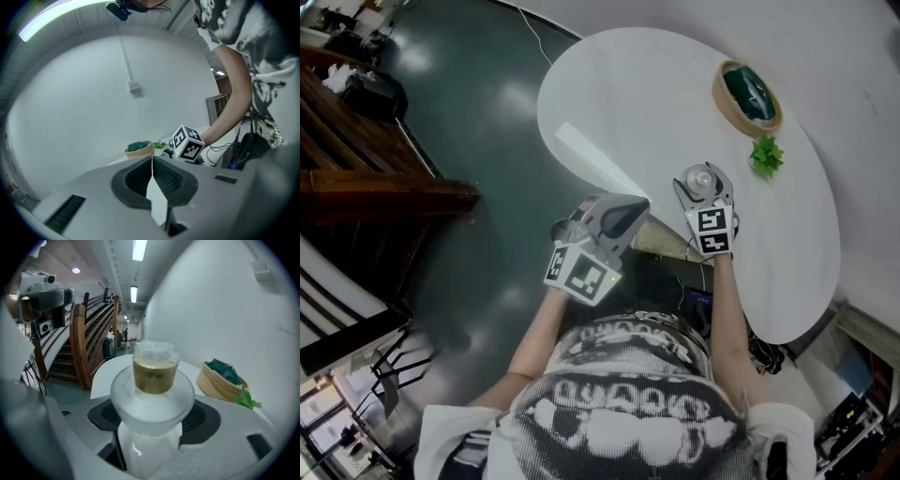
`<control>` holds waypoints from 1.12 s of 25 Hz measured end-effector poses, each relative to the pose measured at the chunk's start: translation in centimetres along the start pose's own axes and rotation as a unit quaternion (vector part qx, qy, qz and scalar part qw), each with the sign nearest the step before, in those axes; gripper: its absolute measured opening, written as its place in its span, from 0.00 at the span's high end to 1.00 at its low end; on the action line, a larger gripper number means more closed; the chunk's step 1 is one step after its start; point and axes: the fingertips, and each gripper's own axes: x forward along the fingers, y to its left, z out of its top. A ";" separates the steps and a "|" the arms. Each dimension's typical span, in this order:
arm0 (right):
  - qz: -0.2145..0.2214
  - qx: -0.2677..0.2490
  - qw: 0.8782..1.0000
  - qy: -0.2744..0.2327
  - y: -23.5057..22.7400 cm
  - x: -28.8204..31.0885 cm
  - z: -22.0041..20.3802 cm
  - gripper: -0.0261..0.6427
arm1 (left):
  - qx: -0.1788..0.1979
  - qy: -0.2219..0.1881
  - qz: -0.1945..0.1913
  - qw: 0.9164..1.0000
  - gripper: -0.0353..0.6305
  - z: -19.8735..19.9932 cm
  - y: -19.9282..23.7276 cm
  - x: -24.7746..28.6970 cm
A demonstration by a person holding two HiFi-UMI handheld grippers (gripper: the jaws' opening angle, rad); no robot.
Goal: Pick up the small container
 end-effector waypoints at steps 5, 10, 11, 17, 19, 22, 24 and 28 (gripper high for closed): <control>-0.020 -0.004 1.000 -0.021 0.6 -2.4 2.7 0.45 | 0.008 -0.011 -0.018 1.000 0.94 -0.2 0.2 -1.0; -0.042 0.003 0.998 -0.037 1.7 -5.1 4.6 0.45 | 0.018 -0.024 -0.045 0.999 0.94 -0.1 0.0 -1.9; -0.047 0.004 0.998 -0.040 2.0 -5.7 4.9 0.45 | 0.020 -0.027 -0.051 0.998 0.94 -0.1 -0.1 -2.1; -0.068 0.011 0.996 -0.053 4.0 -8.7 5.8 0.45 | 0.032 -0.038 -0.083 0.995 0.94 -0.3 -1.1 -3.0; -0.077 0.015 0.995 -0.055 4.7 -9.6 5.8 0.45 | 0.037 -0.042 -0.096 0.994 0.94 -0.4 -1.6 -3.3; -0.091 0.021 0.994 -0.052 5.9 -11.1 5.4 0.45 | 0.045 -0.050 -0.116 0.991 0.94 -0.3 -2.5 -3.6; -0.099 0.024 0.993 -0.050 6.7 -11.9 5.1 0.45 | 0.050 -0.055 -0.128 0.989 0.94 -0.3 -3.1 -4.0; -0.128 0.041 0.990 -0.048 8.4 -13.9 4.7 0.45 | 0.063 -0.068 -0.162 0.983 0.94 -0.1 -4.5 -5.0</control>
